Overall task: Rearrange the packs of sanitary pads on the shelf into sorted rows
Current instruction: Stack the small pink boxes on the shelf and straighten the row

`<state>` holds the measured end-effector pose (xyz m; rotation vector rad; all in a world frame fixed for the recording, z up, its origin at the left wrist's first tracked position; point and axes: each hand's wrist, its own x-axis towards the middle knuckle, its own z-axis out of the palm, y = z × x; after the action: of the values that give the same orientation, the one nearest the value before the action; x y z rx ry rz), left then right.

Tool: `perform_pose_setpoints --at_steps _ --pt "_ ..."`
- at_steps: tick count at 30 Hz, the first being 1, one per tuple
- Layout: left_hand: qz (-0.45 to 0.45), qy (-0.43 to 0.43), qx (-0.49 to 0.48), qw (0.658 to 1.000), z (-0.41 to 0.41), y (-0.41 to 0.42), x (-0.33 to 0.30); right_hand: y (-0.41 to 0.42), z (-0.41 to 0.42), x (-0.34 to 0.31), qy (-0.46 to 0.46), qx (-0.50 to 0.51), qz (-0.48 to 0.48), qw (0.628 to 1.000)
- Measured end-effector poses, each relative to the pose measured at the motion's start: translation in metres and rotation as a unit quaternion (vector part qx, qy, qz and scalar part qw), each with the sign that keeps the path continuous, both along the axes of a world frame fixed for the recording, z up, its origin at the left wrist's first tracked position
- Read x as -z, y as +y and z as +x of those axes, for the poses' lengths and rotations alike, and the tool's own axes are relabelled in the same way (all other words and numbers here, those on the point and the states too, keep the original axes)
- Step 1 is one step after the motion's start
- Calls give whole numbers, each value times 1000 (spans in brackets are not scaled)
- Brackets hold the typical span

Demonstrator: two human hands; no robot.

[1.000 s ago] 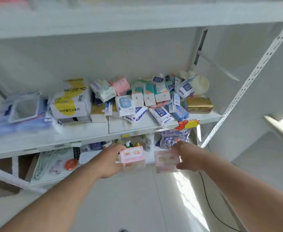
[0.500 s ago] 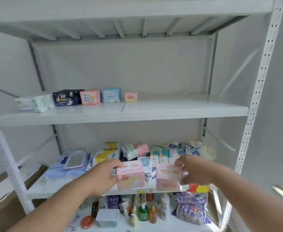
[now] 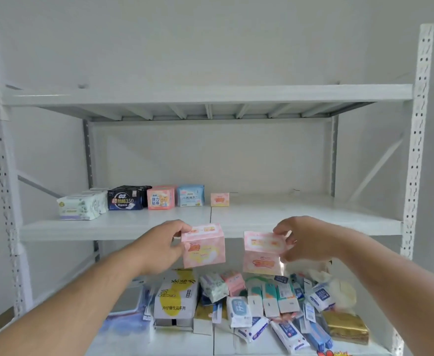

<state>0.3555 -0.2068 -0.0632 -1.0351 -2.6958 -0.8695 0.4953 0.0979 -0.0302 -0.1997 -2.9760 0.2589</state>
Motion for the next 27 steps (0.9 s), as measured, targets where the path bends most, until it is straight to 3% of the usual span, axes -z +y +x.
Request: perform_pose_setpoints --at_steps 13,27 --pt "-5 14 -1 1000 -105 9 -29 -10 -74 -34 -1 26 15 1000" --pt "-13 1 -21 1000 -205 134 -40 89 -167 -47 26 14 -14 999"
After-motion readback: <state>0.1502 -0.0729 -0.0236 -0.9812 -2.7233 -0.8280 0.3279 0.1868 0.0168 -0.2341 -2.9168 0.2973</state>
